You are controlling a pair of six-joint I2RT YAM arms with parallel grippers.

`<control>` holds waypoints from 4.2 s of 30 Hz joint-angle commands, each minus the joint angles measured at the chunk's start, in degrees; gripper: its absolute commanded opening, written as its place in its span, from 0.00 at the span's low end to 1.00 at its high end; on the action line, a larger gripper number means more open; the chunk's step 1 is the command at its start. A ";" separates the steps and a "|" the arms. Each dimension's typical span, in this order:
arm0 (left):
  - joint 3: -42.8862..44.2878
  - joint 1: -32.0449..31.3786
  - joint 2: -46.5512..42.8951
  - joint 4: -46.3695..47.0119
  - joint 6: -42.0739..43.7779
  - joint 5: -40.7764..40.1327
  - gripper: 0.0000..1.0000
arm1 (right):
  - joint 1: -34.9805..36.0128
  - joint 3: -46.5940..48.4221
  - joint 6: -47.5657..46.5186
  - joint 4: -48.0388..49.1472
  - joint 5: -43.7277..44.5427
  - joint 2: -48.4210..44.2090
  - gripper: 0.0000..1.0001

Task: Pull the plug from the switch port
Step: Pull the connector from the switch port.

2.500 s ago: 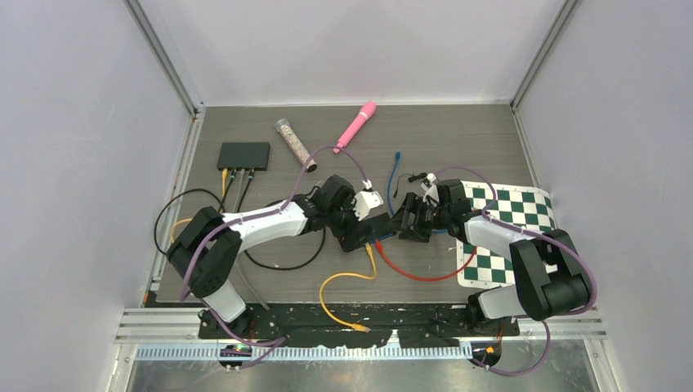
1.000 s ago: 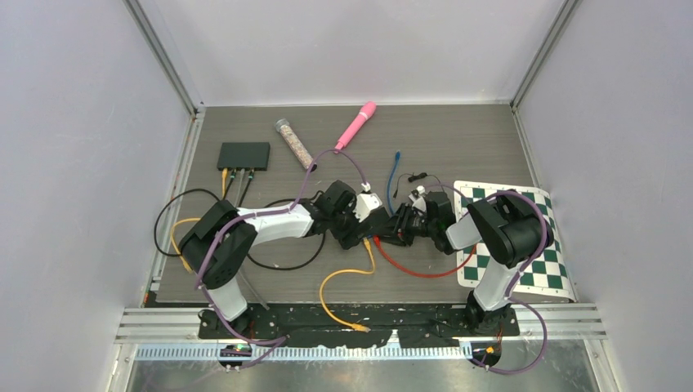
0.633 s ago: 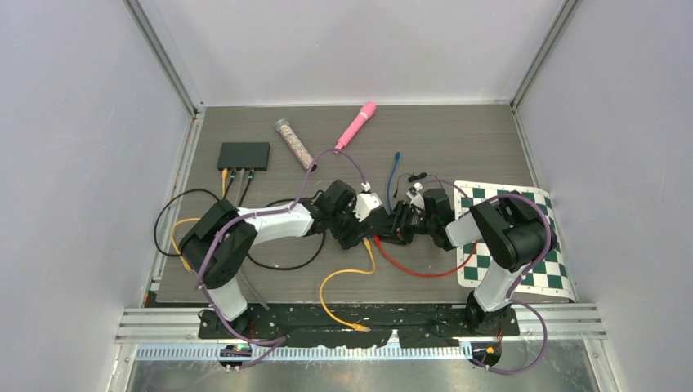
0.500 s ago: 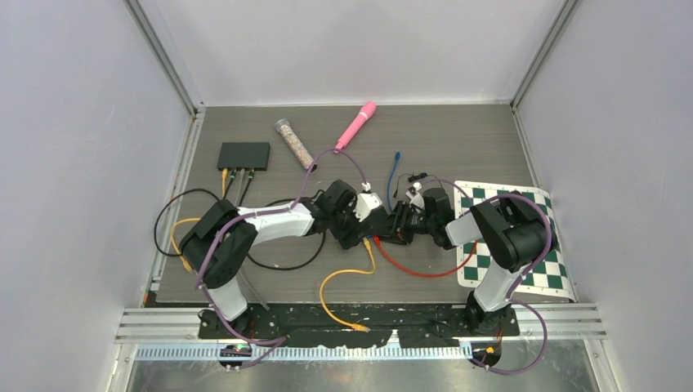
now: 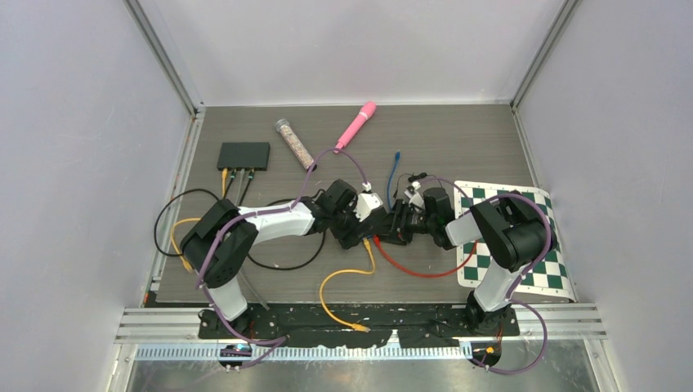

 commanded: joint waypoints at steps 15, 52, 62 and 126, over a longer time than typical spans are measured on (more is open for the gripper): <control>0.34 -0.04 1.53 -4.85 0.58 7.39 0.52 | 0.43 -4.27 1.75 7.04 1.06 1.12 0.40; -2.53 -0.01 -0.40 -5.60 0.08 13.39 0.50 | 0.38 -3.00 11.87 11.81 7.11 4.16 0.30; -2.48 0.04 0.37 -6.20 0.08 15.92 0.50 | 0.37 -3.34 12.83 11.68 7.85 2.92 0.46; -0.83 2.64 3.29 -6.81 -0.80 15.75 0.48 | 0.43 -10.30 12.30 20.31 -0.15 -0.27 0.32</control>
